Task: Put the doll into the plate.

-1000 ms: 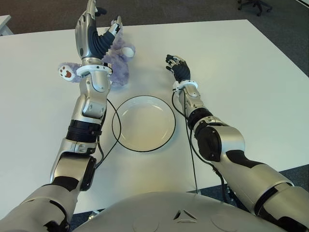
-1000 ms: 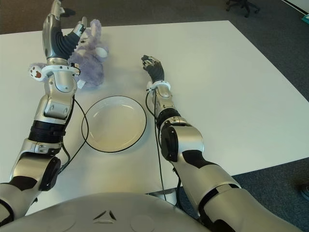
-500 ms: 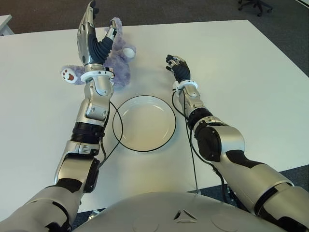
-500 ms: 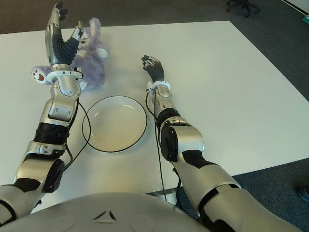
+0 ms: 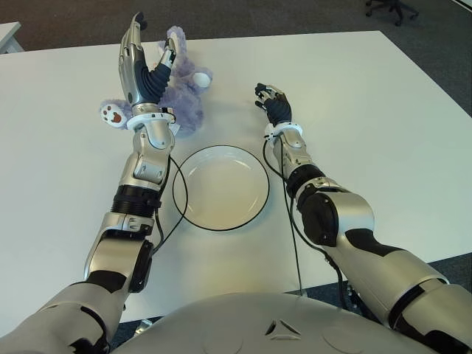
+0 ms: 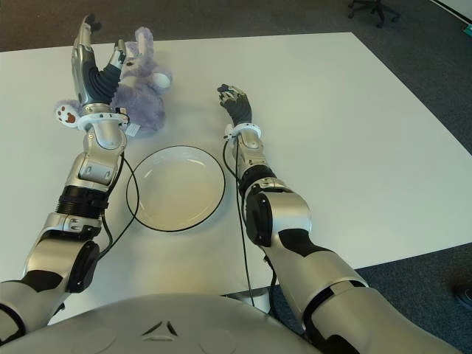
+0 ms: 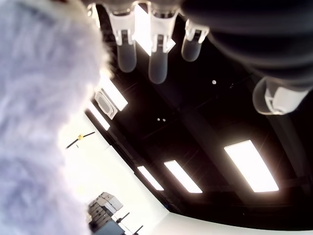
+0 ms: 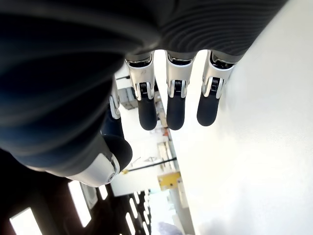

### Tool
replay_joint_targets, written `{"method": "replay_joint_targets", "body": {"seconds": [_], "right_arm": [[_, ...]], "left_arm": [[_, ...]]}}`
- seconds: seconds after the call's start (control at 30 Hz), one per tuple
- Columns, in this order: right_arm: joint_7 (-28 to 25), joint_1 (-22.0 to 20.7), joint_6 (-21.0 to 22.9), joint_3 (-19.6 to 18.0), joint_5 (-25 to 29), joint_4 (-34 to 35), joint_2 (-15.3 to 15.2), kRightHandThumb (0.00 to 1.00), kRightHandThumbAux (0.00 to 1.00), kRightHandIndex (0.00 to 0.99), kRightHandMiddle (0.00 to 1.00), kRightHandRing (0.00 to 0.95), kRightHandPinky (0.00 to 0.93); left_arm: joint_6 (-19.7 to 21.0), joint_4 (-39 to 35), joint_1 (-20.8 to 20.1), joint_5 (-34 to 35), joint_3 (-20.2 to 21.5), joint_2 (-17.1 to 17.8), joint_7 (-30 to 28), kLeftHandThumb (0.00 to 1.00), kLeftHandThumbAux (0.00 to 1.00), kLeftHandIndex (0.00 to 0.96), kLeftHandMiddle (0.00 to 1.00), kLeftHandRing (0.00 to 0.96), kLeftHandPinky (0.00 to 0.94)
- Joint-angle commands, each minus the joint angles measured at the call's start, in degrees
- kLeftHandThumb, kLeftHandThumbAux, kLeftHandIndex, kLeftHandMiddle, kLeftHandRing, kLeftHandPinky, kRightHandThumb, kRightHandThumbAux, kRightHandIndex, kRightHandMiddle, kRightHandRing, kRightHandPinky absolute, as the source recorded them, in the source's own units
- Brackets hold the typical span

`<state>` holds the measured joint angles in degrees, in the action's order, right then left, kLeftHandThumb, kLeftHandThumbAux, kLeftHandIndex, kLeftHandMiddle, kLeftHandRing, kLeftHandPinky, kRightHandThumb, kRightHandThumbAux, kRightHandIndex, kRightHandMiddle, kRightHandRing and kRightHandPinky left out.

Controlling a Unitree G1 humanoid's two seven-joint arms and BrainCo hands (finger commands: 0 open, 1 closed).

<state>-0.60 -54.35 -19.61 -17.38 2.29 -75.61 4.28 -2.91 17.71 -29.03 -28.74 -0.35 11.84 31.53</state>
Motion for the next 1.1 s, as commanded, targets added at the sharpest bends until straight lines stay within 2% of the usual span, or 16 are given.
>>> {"method": "replay_joint_targets", "body": {"seconds": [0.03, 0.2, 0.3, 0.53, 0.73, 0.87, 1.1], "right_arm": [[0.28, 2.09, 2.91, -0.57, 0.30, -1.97, 1.05, 0.706, 0.725, 0.408, 0.161, 0.136, 0.186], [0.64, 1.92, 3.58, 0.18, -0.42, -1.92, 0.80, 0.706, 0.726, 0.408, 0.162, 0.133, 0.174], [-0.24, 2.18, 2.82, -1.31, 1.08, -1.95, 1.02, 0.706, 0.725, 0.409, 0.155, 0.120, 0.151], [-0.43, 2.10, 2.67, -2.27, 1.73, -1.90, 1.04, 0.707, 0.724, 0.409, 0.152, 0.124, 0.177], [1.23, 1.59, 3.67, -0.26, -0.31, -1.82, 0.70, 0.708, 0.723, 0.410, 0.151, 0.122, 0.164], [1.48, 1.66, 4.17, 0.69, -1.24, -1.84, 0.39, 0.708, 0.723, 0.410, 0.153, 0.115, 0.147], [1.08, 1.77, 3.66, -0.94, 0.65, -1.88, 0.99, 0.708, 0.722, 0.410, 0.159, 0.116, 0.150]], "left_arm": [[-1.11, 2.15, -0.68, 0.78, -0.08, -0.17, 0.20, 0.384, 0.292, 0.069, 0.158, 0.109, 0.038], [-1.51, 2.16, -0.76, 1.08, -0.13, -0.25, 0.03, 0.378, 0.287, 0.066, 0.150, 0.108, 0.052], [-1.67, 2.04, -0.72, 1.39, -0.14, -0.31, -0.30, 0.378, 0.292, 0.065, 0.149, 0.110, 0.059], [-2.21, 1.88, -0.75, 1.58, -0.45, -0.40, -0.36, 0.394, 0.300, 0.062, 0.152, 0.120, 0.076], [-2.46, 2.81, -0.85, 1.04, -1.06, -0.83, 0.60, 0.385, 0.312, 0.054, 0.151, 0.133, 0.121], [-2.17, 3.46, -1.12, 0.45, -1.40, -1.09, 1.32, 0.383, 0.305, 0.037, 0.152, 0.141, 0.113], [-0.30, 4.21, -1.66, 0.82, -1.71, -2.53, 0.84, 0.403, 0.282, 0.023, 0.145, 0.126, 0.089]]}}
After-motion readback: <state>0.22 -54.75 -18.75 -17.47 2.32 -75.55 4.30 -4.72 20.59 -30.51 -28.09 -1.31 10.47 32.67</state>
